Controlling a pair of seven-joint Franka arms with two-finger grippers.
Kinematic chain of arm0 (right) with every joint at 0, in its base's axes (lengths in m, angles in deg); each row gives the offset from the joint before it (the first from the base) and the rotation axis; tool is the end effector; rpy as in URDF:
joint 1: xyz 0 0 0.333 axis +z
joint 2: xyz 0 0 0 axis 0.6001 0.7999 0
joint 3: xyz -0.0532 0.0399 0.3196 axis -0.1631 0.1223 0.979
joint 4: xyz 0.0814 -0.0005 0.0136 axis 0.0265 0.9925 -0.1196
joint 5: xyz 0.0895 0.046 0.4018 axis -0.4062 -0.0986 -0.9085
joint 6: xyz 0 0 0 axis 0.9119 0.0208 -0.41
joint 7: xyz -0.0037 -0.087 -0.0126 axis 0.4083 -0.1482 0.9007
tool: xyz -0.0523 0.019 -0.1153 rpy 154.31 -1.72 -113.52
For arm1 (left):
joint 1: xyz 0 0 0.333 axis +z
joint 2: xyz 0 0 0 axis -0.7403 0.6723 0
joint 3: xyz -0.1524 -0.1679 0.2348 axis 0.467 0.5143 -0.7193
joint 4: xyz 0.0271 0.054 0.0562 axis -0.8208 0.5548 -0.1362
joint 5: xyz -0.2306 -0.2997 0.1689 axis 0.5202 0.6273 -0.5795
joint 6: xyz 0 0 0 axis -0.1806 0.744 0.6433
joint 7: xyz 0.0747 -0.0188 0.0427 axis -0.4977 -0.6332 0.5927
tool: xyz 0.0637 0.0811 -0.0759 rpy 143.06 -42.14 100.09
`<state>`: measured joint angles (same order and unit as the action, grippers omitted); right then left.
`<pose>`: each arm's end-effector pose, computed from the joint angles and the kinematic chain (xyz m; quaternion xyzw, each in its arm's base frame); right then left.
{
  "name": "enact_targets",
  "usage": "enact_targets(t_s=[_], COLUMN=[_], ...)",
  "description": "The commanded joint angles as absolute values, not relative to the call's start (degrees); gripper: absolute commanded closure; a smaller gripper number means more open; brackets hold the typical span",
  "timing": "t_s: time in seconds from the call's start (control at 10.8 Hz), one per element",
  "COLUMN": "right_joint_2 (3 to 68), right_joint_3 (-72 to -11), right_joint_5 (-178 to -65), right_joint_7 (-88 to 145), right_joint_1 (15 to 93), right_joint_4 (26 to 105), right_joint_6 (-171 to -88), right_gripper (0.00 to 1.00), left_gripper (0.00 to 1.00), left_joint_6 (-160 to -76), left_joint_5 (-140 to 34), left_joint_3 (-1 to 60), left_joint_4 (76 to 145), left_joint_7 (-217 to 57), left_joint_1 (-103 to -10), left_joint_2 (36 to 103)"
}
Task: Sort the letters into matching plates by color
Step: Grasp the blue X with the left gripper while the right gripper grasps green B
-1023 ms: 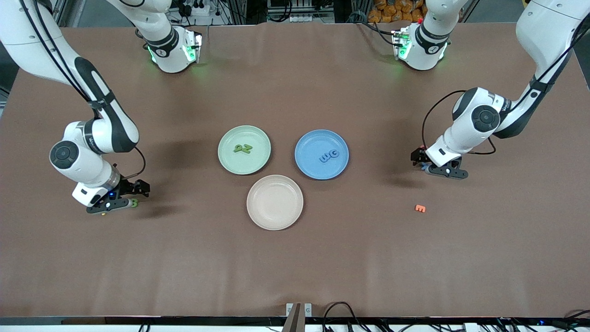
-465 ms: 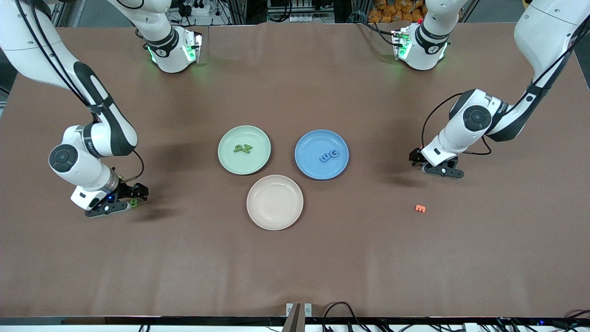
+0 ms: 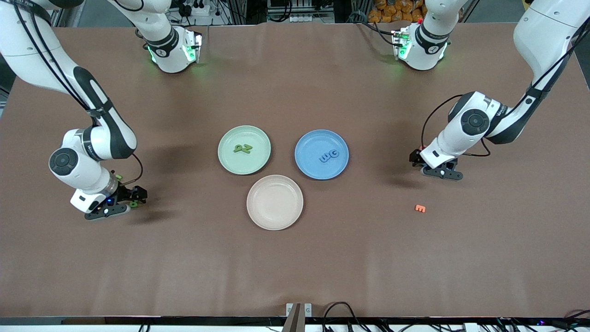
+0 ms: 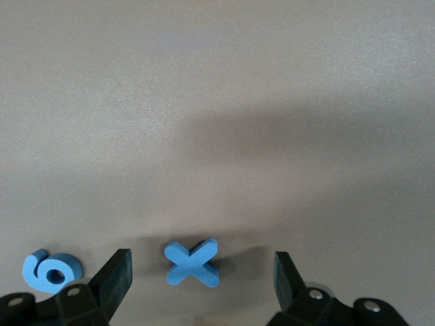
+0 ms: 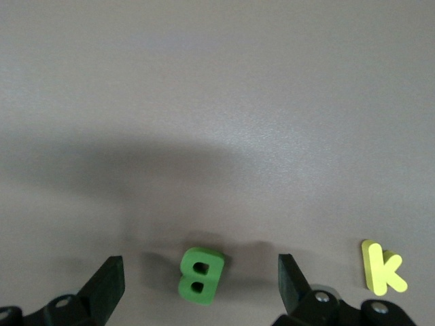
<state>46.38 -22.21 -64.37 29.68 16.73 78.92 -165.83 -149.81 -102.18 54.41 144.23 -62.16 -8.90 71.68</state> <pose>0.6413 -0.0682 0.1500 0.9900 0.1264 0.0537 0.0316 0.5147 -0.0729 0.1518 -0.9943 0.1060 -0.0019 0.0127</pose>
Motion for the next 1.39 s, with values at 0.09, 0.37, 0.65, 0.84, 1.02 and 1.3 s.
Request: enact_targets(t_s=[0.09,0.37,0.65,0.84,1.02,1.3], right_joint_2=[48.1,48.1,48.0,48.0,48.0,48.0], right_joint_3=[-20.7,-20.7,-20.7,-20.7,-20.7,-20.7], right_joint_5=[-62.1,-59.6,-59.4,-59.0,-58.0,-58.0], right_joint_7=[29.4,29.3,29.3,29.4,29.3,29.3], right_joint_1=[14.2,13.7,13.2,13.2,13.2,13.2], right_joint_4=[78.2,78.6,79.1,79.1,79.1,78.9], right_joint_6=[-167.2,-167.2,-167.3,-167.3,-167.3,-167.2], right_gripper=[0.0,0.32,0.45,0.54,0.68,0.77], left_gripper=[0.09,0.14,0.29,0.53,1.0,1.0], left_joint_6=[-149.0,-149.0,-149.0,-149.0,-148.9,-148.8], left_joint_5=[-104.4,-105.4,-105.4,-105.4,-105.5,-105.5], left_joint_3=[53.6,52.9,52.9,52.9,52.9,52.9], left_joint_4=[143.2,143.2,143.1,142.9,142.8,142.2], left_joint_7=[-60.2,-60.1,-60.2,-60.2,-60.4,-61.0], left_joint_1=[-9.5,-9.5,-9.5,-9.6,-9.6,-9.7], left_joint_2=[73.1,73.4,73.4,73.4,73.4,73.3])
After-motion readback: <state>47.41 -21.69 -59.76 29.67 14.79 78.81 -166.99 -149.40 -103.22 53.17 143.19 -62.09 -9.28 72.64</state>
